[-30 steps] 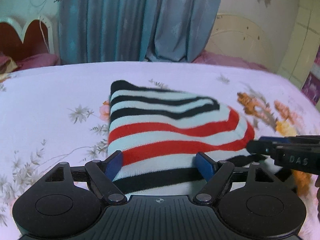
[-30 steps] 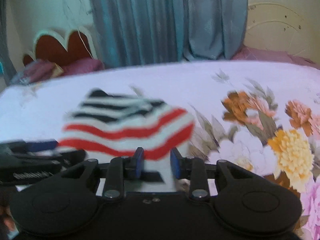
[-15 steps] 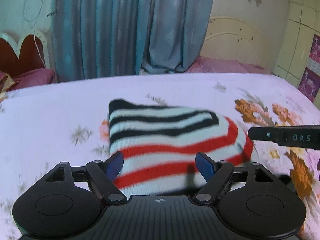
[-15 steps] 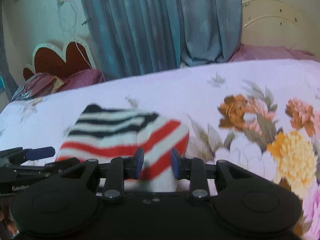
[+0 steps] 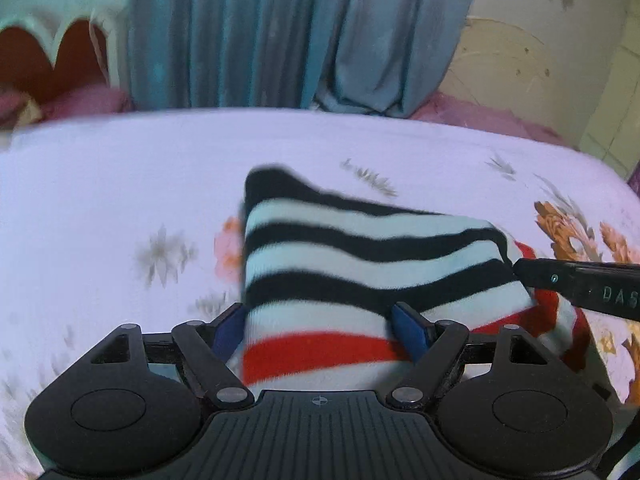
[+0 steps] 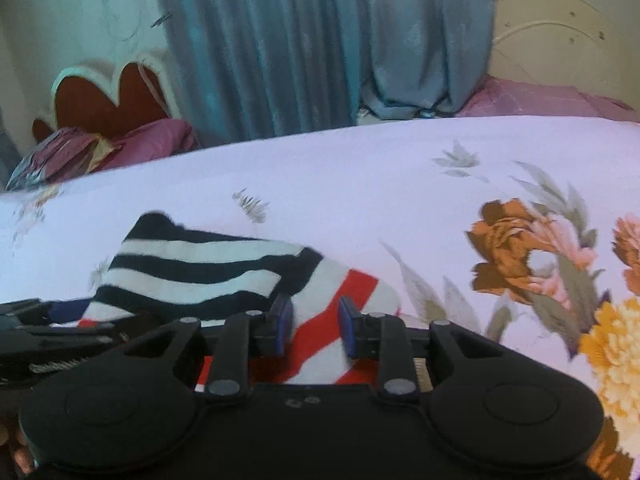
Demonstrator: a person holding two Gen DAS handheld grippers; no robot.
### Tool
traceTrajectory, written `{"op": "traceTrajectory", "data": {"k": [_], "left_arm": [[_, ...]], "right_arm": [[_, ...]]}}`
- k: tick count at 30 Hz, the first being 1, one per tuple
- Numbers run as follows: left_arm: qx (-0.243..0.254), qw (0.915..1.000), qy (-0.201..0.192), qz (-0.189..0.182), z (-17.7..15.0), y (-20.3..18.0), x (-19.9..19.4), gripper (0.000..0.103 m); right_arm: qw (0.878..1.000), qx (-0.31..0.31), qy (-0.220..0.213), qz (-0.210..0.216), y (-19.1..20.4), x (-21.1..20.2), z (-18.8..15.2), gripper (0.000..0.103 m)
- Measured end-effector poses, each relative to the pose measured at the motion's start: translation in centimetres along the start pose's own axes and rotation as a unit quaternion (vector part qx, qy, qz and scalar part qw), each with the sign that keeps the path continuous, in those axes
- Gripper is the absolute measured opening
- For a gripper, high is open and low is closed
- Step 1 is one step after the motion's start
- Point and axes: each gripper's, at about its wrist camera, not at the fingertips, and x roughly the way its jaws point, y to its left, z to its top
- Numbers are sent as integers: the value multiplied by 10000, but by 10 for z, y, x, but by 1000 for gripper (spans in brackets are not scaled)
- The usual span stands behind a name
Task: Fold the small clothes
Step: 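Press and square the folded sweater bundle with both grippers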
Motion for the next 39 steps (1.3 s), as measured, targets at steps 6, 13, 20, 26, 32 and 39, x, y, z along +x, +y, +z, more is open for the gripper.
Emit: {"op": "traceTrajectory", "data": {"k": [6,13,20,26,32,39], "left_arm": [[-232,9997,53,-104,0,6,9,84],[-168,9999,24,10,-1,3,8,85],[103,9998,-47,152,0,-5,-9,85],[204,9997,-114,43,-8,-9,-34,85],[93,9999,-85,-27,-18,-6,-49,85],[175,9998,-20,-41,-35,-5,-62,85]], "right_arm": [[9983,-573,-49,-76,2,12,-4,23],[9968,-772,-63,-198,10,15,-5,26],[9984,-520,-197,-83,7,-11,-4,30],[9980,-508,-366,-18,7,-42,-13,28],[9989,-428,-182,76,6,-57,-31,19],[9997,-210,-141,65,3,-73,-48,26]]}}
